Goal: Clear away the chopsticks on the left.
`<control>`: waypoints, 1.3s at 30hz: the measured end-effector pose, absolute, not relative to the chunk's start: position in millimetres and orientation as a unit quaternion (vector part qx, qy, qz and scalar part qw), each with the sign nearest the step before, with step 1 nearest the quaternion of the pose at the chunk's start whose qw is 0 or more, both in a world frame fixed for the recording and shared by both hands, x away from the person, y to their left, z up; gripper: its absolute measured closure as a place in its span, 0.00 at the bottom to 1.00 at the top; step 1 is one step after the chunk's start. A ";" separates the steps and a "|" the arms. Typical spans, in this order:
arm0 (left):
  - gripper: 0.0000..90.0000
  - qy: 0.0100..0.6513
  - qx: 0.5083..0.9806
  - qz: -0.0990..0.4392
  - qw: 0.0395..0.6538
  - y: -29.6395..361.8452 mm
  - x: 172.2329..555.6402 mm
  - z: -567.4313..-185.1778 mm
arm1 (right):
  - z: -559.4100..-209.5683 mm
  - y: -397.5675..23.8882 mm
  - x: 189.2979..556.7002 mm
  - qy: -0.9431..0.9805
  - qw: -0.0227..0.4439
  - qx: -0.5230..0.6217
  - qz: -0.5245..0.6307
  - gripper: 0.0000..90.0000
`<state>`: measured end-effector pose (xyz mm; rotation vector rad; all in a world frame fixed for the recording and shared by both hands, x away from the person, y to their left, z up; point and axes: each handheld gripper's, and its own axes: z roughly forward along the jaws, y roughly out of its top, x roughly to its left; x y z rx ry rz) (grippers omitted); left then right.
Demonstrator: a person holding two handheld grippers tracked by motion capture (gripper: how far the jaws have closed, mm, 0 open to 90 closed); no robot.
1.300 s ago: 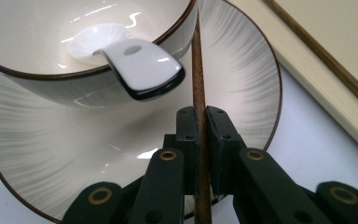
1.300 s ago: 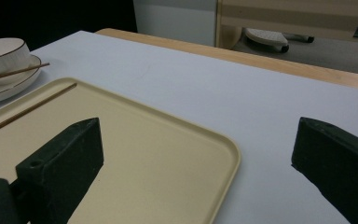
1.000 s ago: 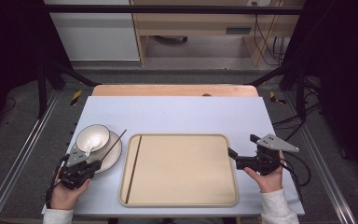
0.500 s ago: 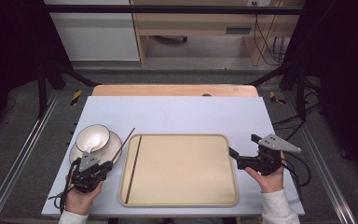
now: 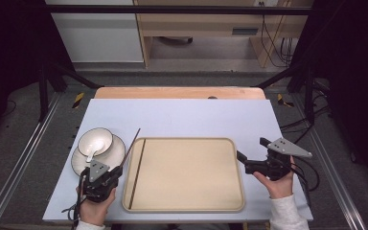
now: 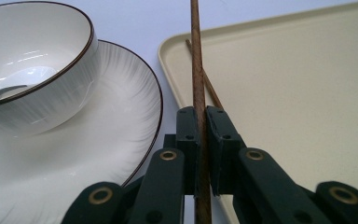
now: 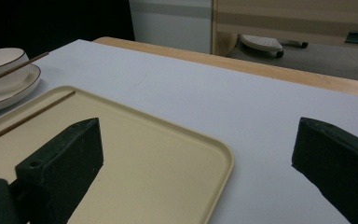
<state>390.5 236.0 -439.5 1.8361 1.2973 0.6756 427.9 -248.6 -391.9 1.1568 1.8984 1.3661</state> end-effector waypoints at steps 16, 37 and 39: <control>0.94 0.540 0.666 0.280 0.431 196.1 380.3 -436.6 | -391.7 -248.0 427.9 0.701 0.260 0.427 0.509 0.03; 0.94 0.548 0.662 0.281 0.426 162.4 374.2 -466.6 | -394.0 -245.1 429.4 0.705 0.257 0.425 0.506 0.03; 0.94 0.549 0.665 0.280 0.423 161.2 375.4 -469.4 | -393.9 -245.4 429.5 0.705 0.257 0.425 0.506 0.03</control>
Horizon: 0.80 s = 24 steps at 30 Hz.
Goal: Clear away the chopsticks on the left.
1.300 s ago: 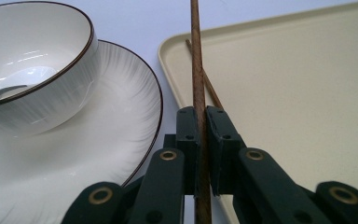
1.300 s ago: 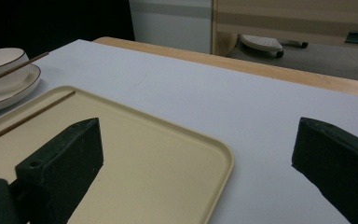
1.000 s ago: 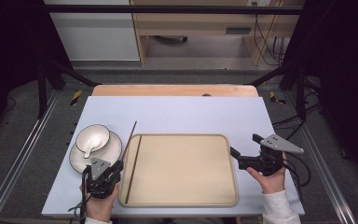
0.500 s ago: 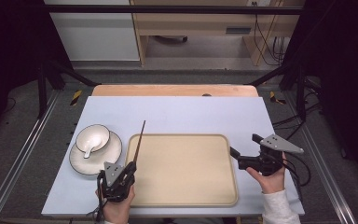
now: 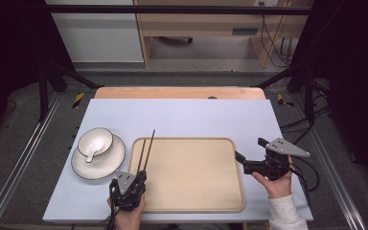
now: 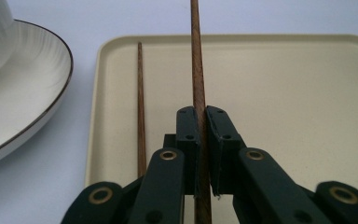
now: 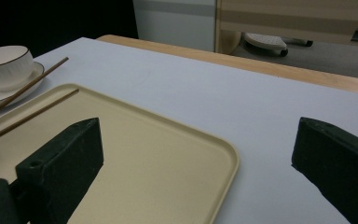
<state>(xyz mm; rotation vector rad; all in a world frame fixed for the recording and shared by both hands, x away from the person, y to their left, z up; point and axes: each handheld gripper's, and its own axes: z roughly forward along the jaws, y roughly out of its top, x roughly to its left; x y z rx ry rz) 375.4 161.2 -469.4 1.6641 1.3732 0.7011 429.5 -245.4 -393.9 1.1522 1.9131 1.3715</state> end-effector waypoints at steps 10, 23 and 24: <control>0.94 0.562 0.670 0.268 0.404 161.8 378.9 -481.0 | -394.9 -244.6 430.2 0.708 0.257 0.423 0.504 0.03; 0.93 0.569 0.680 0.262 0.382 159.6 381.9 -486.1 | -396.4 -243.8 431.3 0.709 0.257 0.425 0.500 0.03; 0.93 0.569 0.682 0.261 0.379 159.6 382.3 -486.1 | -396.5 -243.5 431.2 0.709 0.256 0.425 0.500 0.03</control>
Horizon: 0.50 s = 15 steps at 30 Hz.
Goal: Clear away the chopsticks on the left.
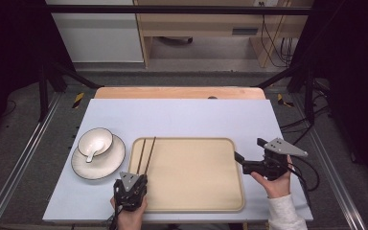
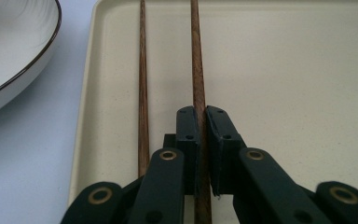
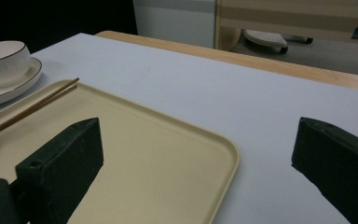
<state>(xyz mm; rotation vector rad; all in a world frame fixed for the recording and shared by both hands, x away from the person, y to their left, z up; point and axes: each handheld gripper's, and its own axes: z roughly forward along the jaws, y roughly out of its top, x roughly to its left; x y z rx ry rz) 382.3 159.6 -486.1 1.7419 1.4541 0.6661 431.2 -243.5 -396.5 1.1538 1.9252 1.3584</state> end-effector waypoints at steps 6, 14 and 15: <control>0.93 0.571 0.688 0.254 0.368 158.5 384.3 -486.6 | -396.9 -243.1 431.6 0.710 0.257 0.425 0.499 0.03; 0.93 0.570 0.694 0.252 0.361 157.5 385.5 -485.0 | -397.0 -242.9 431.6 0.710 0.257 0.425 0.499 0.03; 0.93 0.570 0.694 0.252 0.361 157.6 385.6 -485.0 | -397.0 -243.0 431.6 0.710 0.257 0.425 0.499 0.03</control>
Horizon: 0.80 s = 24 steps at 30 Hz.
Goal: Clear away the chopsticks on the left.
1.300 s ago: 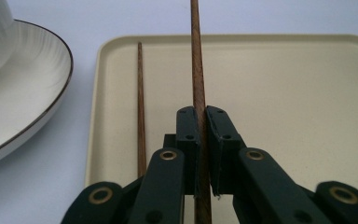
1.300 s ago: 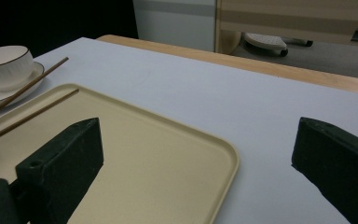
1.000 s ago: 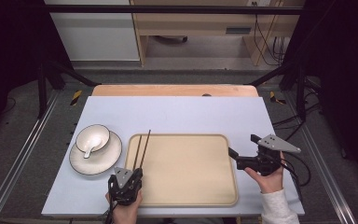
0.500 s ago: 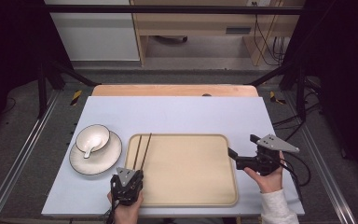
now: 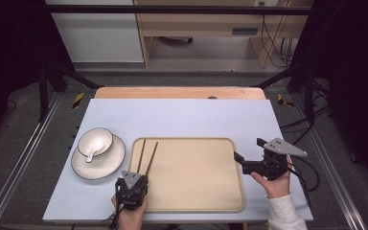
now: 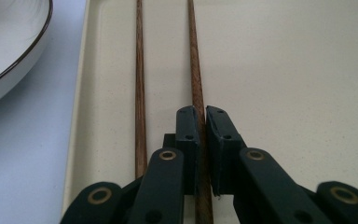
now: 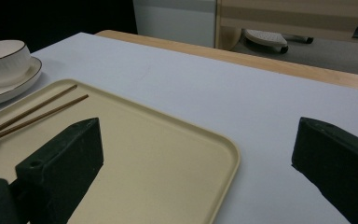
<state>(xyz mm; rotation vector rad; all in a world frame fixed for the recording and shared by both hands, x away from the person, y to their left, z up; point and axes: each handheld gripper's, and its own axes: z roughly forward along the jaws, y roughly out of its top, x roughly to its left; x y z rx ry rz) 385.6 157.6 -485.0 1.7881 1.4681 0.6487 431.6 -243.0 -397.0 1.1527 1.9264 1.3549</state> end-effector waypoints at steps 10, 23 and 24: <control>0.90 0.564 0.698 0.244 0.368 159.8 386.5 -482.3 | -396.4 -243.4 431.1 0.708 0.257 0.425 0.501 0.03; 0.72 0.487 0.721 0.245 0.426 163.5 395.8 -443.0 | -394.5 -245.7 429.8 0.705 0.258 0.426 0.506 0.03; 0.71 0.474 0.726 0.238 0.438 164.2 398.0 -437.9 | -394.2 -246.3 429.7 0.705 0.258 0.425 0.506 0.03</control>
